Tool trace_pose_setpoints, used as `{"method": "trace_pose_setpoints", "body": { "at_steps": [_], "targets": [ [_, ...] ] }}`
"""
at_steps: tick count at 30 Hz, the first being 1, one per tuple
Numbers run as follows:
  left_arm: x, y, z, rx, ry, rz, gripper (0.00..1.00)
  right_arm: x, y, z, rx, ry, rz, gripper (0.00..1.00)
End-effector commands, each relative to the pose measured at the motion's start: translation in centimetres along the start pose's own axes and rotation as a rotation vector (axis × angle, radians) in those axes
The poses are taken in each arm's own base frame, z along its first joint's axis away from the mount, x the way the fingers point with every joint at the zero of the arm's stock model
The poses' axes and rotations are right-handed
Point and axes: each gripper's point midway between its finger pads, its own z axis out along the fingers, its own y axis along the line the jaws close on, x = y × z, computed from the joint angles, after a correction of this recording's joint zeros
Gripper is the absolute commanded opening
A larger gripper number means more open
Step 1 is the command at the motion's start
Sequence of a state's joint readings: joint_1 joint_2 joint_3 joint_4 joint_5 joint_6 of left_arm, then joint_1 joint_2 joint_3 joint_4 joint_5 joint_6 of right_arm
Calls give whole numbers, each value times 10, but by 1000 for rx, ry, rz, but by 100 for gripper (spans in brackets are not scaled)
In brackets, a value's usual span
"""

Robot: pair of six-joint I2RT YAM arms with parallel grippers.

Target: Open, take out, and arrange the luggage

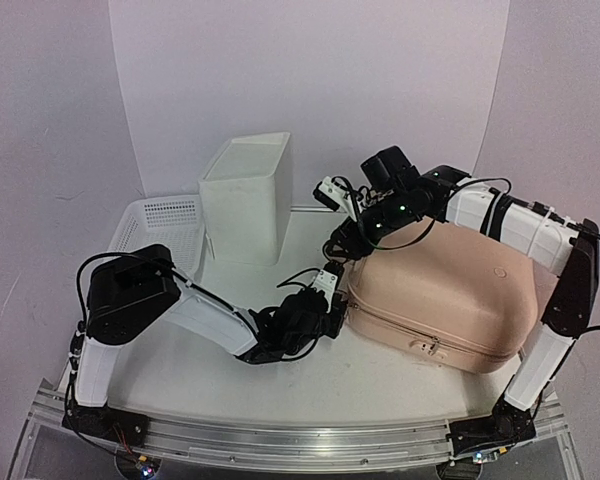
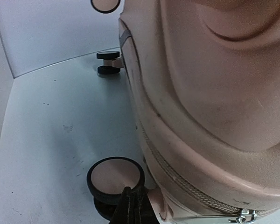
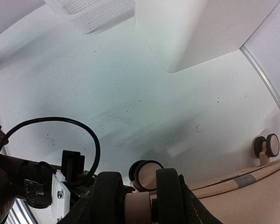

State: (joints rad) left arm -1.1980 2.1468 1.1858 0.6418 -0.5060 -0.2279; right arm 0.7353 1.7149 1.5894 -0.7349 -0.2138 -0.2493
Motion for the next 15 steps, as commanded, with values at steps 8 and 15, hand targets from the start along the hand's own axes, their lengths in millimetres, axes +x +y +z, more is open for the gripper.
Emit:
{"method": "trace_pose_setpoints", "body": {
  "at_steps": [8, 15],
  "targets": [
    [-26, -21, -23, 282, -123, -3, 1, -55, 27, -47, -71, -220, 52, 0],
    [-17, -32, -65, 618, -75, -149, 55, -53, 27, -52, -65, -224, 57, 0]
  ]
}}
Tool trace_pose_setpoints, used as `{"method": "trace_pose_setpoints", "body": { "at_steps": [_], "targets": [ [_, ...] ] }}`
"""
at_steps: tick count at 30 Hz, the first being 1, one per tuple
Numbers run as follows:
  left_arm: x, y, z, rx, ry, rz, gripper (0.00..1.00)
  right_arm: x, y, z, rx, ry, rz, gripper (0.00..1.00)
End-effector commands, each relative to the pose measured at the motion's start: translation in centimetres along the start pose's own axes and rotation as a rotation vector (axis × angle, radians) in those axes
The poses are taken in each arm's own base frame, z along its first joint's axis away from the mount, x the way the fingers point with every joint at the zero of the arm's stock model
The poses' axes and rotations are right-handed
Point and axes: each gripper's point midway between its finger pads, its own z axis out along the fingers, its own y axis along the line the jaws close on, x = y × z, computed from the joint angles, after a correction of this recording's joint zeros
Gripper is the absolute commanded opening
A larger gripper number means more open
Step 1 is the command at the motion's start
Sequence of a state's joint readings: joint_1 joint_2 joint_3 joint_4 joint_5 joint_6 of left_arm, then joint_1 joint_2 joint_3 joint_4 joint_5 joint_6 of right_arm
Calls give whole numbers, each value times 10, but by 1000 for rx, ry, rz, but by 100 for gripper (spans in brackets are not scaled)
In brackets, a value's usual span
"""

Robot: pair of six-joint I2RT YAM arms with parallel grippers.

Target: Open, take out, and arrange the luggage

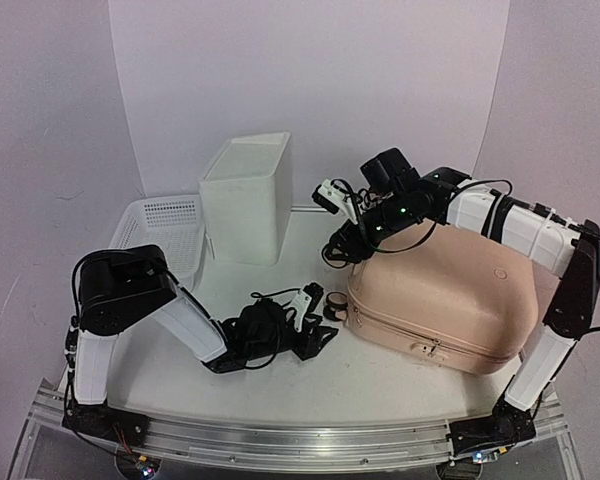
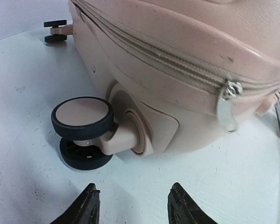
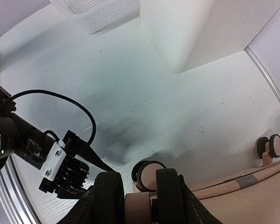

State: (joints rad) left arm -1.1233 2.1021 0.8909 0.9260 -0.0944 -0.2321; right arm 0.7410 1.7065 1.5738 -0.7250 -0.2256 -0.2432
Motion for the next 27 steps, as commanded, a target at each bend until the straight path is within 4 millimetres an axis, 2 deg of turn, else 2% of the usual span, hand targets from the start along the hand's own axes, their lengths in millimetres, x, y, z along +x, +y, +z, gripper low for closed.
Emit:
{"method": "trace_pose_setpoints", "body": {
  "at_steps": [1, 5, 9, 10, 13, 20, 27],
  "targets": [
    [-62, -47, -22, 341, -132, -101, 55, -53, 24, -51, -57, -217, 57, 0],
    [-66, -54, -17, 548, -80, -195, 59, -55, 25, -49, -71, -219, 62, 0],
    [-66, -40, -13, 623, -109, -239, 59, -59, 26, -50, -80, -226, 63, 0],
    [-60, -35, -8, 636, -99, -252, 59, -59, 27, -51, -82, -228, 62, 0],
    [-61, -38, -1, 737, -68, -276, 58, -61, 28, -53, -86, -234, 58, 0],
    [-61, -43, 6, 787, -67, -281, 57, -63, 27, -52, -85, -236, 55, 0],
    [-65, -58, 1, 853, -63, -264, 48, -62, 27, -48, -91, -228, 55, 0]
  ]
}}
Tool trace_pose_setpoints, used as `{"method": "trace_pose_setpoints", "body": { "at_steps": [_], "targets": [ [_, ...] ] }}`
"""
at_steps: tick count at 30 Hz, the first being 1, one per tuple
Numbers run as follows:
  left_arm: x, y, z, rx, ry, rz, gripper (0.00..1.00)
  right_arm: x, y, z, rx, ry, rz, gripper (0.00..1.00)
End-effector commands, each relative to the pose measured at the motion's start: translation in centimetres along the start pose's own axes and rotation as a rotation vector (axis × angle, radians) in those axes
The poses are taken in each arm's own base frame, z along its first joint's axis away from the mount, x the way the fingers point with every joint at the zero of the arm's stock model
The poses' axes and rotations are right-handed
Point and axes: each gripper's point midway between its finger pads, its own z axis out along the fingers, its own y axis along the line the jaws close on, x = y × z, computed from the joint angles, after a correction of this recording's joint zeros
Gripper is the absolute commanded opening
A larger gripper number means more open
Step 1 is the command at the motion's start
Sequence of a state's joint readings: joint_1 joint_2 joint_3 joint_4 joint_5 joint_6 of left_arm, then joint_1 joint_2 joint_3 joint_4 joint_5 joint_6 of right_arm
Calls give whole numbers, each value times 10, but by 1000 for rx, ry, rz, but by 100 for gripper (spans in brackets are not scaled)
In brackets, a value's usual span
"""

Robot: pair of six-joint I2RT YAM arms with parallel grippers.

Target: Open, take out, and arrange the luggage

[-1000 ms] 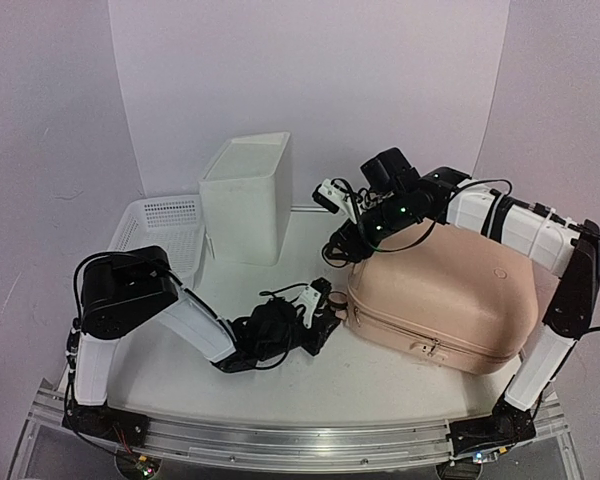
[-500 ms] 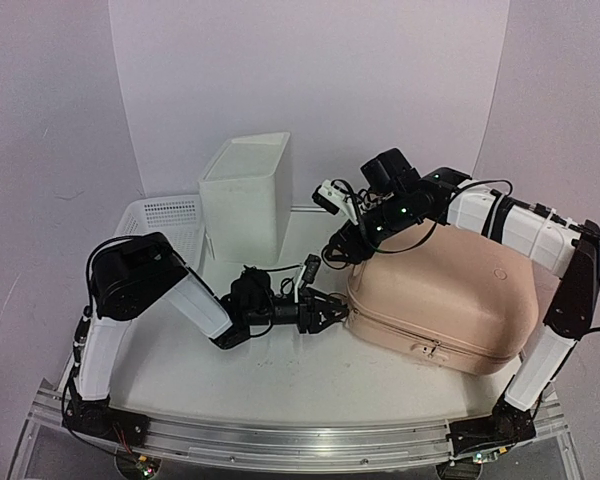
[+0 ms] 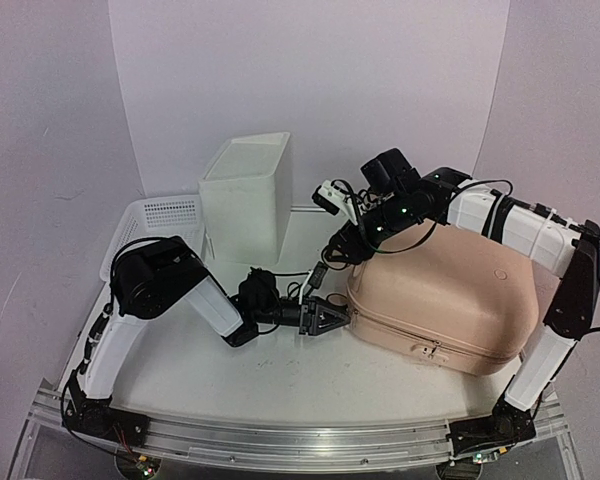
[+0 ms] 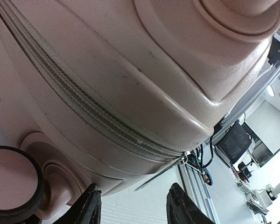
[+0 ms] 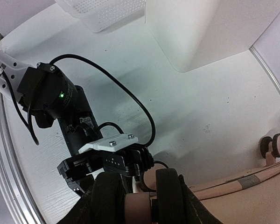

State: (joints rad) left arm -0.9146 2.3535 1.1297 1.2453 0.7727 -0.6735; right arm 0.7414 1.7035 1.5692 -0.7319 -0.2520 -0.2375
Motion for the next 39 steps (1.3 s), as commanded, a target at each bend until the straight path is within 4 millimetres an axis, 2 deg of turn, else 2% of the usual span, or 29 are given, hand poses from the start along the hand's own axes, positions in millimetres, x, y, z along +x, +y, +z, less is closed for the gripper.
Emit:
{"method": "trace_pose_setpoints", "body": {
  "at_steps": [1, 3, 5, 8, 10, 15, 20, 31, 35, 39],
  "targets": [
    [-23, -39, 12, 141, -37, 104, 48, -64, 24, -49, -61, -233, 43, 0],
    [-26, -37, 12, 120, -55, 105, 50, -64, 24, -50, -60, -236, 42, 0],
    [-27, -39, 12, 120, -60, 115, 48, -64, 24, -51, -61, -237, 41, 0],
    [-29, -50, 15, 148, -59, 135, 37, -64, 24, -51, -60, -236, 42, 0],
    [-28, -56, 16, 144, -69, 159, 33, -64, 23, -51, -56, -237, 42, 0],
    [-32, -50, 16, 102, -110, 143, 37, -65, 24, -52, -59, -240, 41, 0],
    [-39, -53, 14, 116, -151, 119, 27, -63, 23, -51, -56, -235, 42, 0],
    [-49, -29, 5, -49, -263, 123, 26, -62, 23, -51, -51, -232, 48, 0],
    [-53, -29, 1, -137, -317, 181, 22, -62, 23, -49, -54, -231, 54, 0],
    [-55, -36, 6, -151, -339, 211, 20, -60, 22, -45, -56, -224, 60, 0]
  ]
}}
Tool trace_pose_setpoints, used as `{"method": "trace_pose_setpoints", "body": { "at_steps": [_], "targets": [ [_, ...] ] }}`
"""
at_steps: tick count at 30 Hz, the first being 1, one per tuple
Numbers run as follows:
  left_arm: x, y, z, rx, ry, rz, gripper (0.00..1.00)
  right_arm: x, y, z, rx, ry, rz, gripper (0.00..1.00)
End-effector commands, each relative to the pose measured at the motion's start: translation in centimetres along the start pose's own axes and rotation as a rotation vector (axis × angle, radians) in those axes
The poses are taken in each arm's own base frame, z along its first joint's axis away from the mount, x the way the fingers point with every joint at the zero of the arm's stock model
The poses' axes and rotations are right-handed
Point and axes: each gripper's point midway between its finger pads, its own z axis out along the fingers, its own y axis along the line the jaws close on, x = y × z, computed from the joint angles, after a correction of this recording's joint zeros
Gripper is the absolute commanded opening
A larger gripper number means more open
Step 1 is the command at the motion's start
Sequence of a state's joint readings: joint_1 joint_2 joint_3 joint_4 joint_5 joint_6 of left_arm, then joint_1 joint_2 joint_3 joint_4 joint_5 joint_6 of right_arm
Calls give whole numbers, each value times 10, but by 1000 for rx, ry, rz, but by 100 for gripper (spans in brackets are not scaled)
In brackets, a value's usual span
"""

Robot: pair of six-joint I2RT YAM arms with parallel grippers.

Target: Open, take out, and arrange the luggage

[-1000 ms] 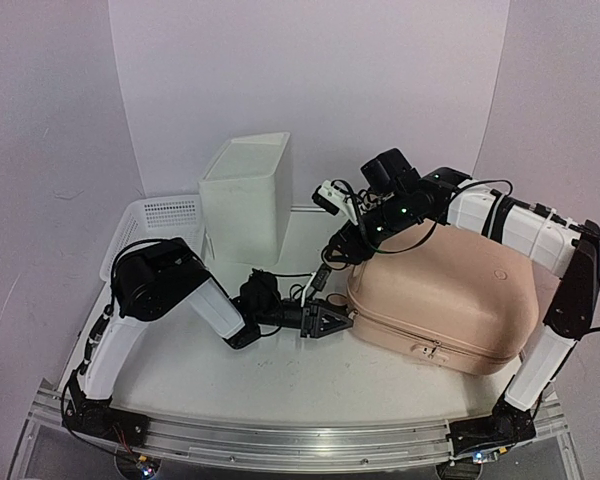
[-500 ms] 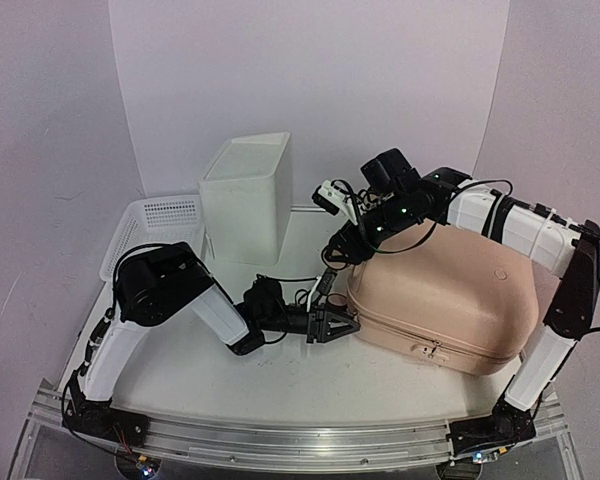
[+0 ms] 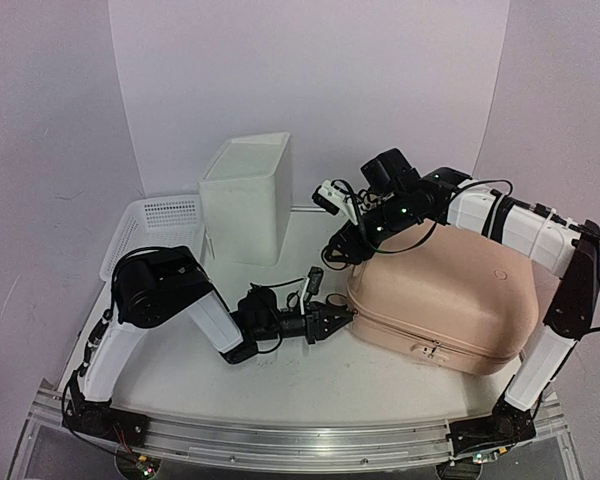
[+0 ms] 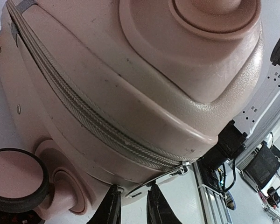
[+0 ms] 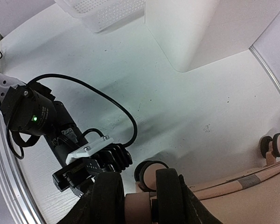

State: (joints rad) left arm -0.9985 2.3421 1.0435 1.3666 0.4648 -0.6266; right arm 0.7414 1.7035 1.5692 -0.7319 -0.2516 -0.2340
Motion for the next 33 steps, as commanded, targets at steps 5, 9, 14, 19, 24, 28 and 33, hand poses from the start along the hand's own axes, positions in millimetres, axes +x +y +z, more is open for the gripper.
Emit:
{"method": "trace_pose_setpoints", "body": {
  "at_steps": [5, 9, 14, 19, 24, 28, 33],
  "targets": [
    [-51, -45, 9, 34, -168, 176, 23, -61, 24, -45, -59, -225, 54, 0],
    [-43, -57, 13, 112, -125, 188, 28, -62, 23, -47, -56, -229, 51, 0],
    [-43, -62, 13, 117, -126, 211, 27, -60, 23, -47, -53, -228, 47, 0],
    [-46, -71, 16, 140, -133, 206, 26, -59, 23, -45, -56, -221, 49, 0],
    [-52, -72, 16, 126, -154, 208, 25, -58, 23, -46, -50, -223, 47, 0],
    [-57, -74, 19, 121, -171, 207, 25, -59, 23, -46, -50, -224, 47, 0],
    [-61, -54, 13, 4, -217, 174, 31, -59, 23, -46, -50, -223, 49, 0]
  ]
}}
